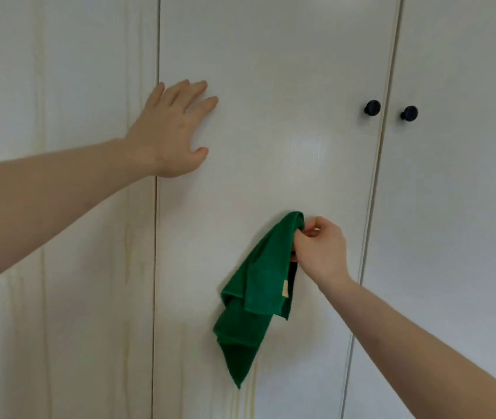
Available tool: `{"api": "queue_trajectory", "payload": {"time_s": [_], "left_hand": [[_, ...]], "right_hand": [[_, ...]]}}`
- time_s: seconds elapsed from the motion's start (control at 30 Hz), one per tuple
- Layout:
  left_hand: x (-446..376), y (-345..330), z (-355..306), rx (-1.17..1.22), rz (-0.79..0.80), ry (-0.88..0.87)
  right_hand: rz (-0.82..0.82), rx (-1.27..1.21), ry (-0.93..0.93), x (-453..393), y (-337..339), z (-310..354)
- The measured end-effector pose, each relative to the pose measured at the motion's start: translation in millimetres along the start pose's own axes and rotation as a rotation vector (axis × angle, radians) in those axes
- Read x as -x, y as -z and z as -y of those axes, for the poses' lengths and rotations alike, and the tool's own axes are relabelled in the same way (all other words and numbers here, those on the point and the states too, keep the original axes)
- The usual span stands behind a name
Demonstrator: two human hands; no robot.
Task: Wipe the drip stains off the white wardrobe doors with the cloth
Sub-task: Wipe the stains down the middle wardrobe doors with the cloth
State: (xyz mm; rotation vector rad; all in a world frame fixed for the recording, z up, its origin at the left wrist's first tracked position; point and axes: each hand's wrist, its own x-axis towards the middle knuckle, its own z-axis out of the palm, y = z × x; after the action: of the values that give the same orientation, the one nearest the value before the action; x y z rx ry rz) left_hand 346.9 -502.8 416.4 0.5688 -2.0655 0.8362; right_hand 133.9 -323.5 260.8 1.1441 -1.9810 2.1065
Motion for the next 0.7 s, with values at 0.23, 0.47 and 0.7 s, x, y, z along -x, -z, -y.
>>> {"api": "queue_trajectory", "payload": {"time_s": [0.23, 0.47, 0.7], "left_hand": [[-2.4, 26.2, 19.8, -0.195, 0.235, -0.033], [-1.8, 30.6, 23.3, -0.254, 0.254, -0.047], [-1.7, 27.5, 17.7, -0.264, 0.243, -0.026]], "right_hand": [[-0.212, 0.254, 0.027, -30.5, 69.1, 28.9], [-0.378, 0.153, 0.121, -41.8, 70.7, 50.7], [-0.380, 0.035, 0.253, -14.1, -10.8, 27.6]]}}
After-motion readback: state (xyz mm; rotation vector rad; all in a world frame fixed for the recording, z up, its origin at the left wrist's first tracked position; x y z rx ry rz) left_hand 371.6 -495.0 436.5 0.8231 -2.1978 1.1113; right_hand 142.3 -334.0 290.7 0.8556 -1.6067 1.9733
